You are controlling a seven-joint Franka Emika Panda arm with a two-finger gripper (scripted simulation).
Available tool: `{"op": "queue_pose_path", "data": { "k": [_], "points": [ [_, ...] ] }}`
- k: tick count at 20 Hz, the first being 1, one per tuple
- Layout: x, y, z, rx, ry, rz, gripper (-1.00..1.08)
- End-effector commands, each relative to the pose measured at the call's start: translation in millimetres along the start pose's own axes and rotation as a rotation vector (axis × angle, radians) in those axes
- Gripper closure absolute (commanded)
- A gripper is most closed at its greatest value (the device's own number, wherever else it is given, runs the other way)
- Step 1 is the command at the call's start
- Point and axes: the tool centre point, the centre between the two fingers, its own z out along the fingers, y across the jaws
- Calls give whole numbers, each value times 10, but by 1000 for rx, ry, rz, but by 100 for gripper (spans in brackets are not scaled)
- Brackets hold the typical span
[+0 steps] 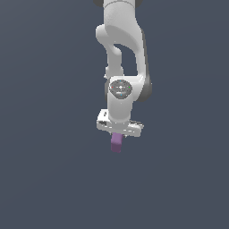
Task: Pick up the object and move it to a goal position.
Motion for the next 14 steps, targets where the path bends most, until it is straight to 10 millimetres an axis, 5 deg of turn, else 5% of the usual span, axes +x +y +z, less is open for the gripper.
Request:
{"op": "queue_pose_path", "data": {
  "k": [1, 8, 14],
  "points": [
    [3, 1, 2, 0, 0, 0, 108],
    [25, 63, -4, 0, 0, 0, 108],
    [149, 390, -30, 0, 0, 0, 108]
  ]
}}
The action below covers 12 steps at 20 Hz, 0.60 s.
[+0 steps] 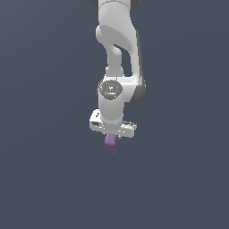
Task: Pick up the object and move it to a goal position.
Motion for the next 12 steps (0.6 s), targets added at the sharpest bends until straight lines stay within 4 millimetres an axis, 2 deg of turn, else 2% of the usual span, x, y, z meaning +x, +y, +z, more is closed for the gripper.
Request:
{"op": "queue_pose_path", "data": {
  "k": [1, 12],
  "points": [
    [72, 192, -19, 0, 1, 2, 108],
    [514, 1293, -105, 0, 1, 1, 108]
  ]
}}
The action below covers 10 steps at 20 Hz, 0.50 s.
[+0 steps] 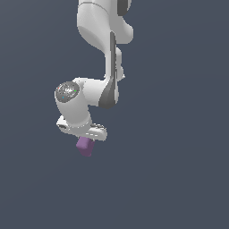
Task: Pick up the object and move it to a goal position.
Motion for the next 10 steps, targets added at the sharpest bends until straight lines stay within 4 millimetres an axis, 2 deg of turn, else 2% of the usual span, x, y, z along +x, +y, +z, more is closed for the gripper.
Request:
{"op": "queue_pose_path", "data": {
  "k": [1, 5, 10],
  "points": [
    [96, 224, -22, 0, 1, -1, 108],
    [210, 470, -41, 0, 1, -1, 108],
    [290, 633, -54, 0, 1, -1, 108]
  ]
}}
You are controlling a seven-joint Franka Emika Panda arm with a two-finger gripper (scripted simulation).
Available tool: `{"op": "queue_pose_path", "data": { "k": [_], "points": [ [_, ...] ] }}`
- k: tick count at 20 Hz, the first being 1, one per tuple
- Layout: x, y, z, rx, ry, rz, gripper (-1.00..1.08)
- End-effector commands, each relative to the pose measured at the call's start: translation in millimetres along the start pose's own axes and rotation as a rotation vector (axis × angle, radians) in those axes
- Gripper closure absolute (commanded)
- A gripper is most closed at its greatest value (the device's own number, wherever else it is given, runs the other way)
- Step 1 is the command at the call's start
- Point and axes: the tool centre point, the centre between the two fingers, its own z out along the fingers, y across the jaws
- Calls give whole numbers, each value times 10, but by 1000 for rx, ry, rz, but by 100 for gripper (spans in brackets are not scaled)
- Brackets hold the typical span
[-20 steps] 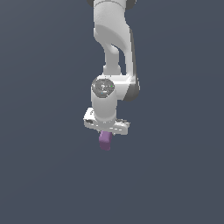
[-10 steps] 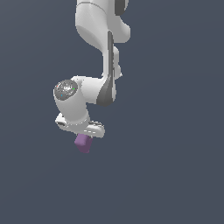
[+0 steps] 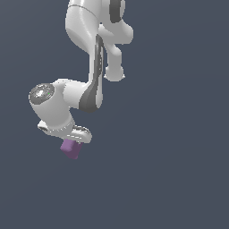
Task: Pick up the object and move it to a goal position.
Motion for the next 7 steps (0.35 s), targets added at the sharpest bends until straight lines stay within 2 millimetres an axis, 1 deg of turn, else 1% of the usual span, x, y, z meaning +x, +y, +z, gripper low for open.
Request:
{"op": "queue_pose_path", "data": {
  "k": [1, 7],
  "points": [
    [34, 52, -10, 0, 1, -2, 108],
    [45, 56, -10, 0, 1, -1, 108]
  ]
}}
